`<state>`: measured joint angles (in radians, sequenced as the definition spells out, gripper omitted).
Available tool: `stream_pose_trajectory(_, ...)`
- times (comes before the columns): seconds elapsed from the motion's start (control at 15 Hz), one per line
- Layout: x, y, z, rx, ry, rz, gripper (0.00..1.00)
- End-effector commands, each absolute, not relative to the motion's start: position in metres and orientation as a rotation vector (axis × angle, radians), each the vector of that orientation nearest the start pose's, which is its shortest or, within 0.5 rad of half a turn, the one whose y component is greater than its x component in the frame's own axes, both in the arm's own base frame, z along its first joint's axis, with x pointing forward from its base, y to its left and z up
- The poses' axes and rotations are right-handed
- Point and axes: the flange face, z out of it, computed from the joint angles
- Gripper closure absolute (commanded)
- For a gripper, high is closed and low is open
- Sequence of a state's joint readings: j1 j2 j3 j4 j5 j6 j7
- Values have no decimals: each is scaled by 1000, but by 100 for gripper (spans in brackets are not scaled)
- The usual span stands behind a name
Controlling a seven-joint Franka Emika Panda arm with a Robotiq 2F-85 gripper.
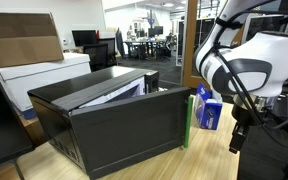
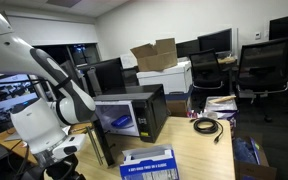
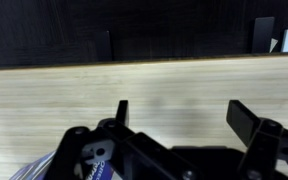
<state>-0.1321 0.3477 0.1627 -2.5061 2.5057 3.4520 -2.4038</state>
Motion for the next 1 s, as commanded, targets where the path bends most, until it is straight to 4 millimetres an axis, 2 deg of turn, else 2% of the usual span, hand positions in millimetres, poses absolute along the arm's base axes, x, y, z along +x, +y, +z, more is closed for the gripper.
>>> stream_pose_trajectory(0.0,301,-54,150,-3244,147,-19,0)
stream_pose_trajectory(0.4,293,-49,141,-3231,-29,44,0)
stream_pose_trajectory(0.67,291,-43,139,-3235,-37,56,0)
stream_pose_trajectory(0.93,294,-49,143,-3242,25,30,0)
